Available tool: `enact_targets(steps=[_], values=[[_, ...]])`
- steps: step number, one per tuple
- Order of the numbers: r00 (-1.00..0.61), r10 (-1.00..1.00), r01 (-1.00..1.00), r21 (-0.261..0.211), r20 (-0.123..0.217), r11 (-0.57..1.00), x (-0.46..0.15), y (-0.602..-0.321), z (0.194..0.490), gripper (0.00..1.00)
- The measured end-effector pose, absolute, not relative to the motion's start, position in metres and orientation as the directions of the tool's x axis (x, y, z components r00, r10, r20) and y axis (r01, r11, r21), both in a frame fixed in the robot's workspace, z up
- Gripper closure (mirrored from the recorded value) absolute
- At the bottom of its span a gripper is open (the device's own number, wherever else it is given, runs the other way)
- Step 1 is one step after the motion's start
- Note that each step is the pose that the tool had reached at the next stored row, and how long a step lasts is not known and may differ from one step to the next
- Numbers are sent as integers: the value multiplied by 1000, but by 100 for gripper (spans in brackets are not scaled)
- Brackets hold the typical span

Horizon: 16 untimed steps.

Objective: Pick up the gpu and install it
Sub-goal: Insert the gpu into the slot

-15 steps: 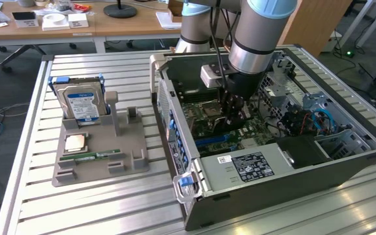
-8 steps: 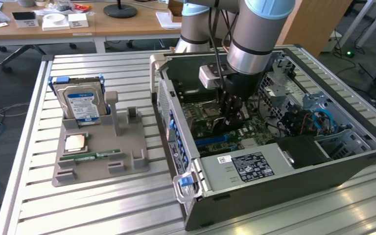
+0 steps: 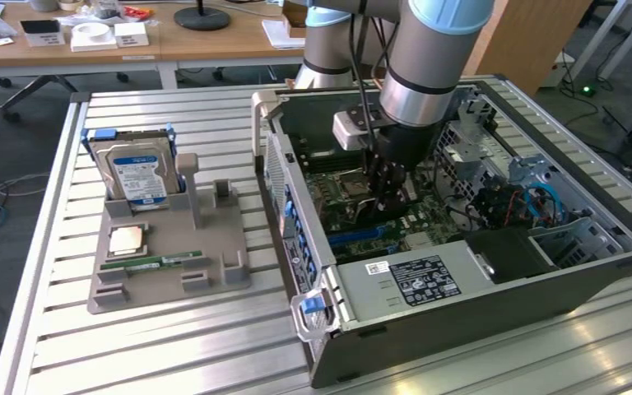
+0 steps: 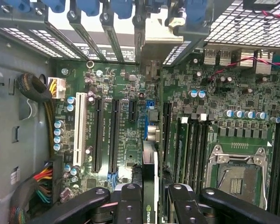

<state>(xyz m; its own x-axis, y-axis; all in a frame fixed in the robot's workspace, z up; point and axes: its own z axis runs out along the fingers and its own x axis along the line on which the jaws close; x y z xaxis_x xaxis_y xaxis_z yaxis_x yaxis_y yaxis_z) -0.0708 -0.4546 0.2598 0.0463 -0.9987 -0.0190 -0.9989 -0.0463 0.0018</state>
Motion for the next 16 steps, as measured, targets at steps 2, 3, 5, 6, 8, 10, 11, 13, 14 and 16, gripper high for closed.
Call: enact_targets(steps=[2, 3, 5, 6, 8, 10, 11, 13, 14, 16], values=[[46, -999, -999, 2, -19, -46, -71, -455, 260, 74], [46, -999, -999, 2, -19, -46, -72, -455, 260, 74], [46, -999, -999, 2, -19, -46, -72, -455, 260, 74], [46, -999, -999, 2, -19, -46, -73, -455, 260, 74], [46, -999, -999, 2, -19, -46, -73, -455, 260, 74], [46, -999, -999, 2, -19, -46, -74, -455, 260, 74], [46, -999, -999, 2, -19, -46, -74, -455, 260, 74], [46, -999, -999, 2, -19, -46, -75, -455, 260, 74], [46, -999, -999, 2, -19, -46, -75, -455, 260, 74], [46, -999, -999, 2, -19, -46, -76, -455, 260, 74]])
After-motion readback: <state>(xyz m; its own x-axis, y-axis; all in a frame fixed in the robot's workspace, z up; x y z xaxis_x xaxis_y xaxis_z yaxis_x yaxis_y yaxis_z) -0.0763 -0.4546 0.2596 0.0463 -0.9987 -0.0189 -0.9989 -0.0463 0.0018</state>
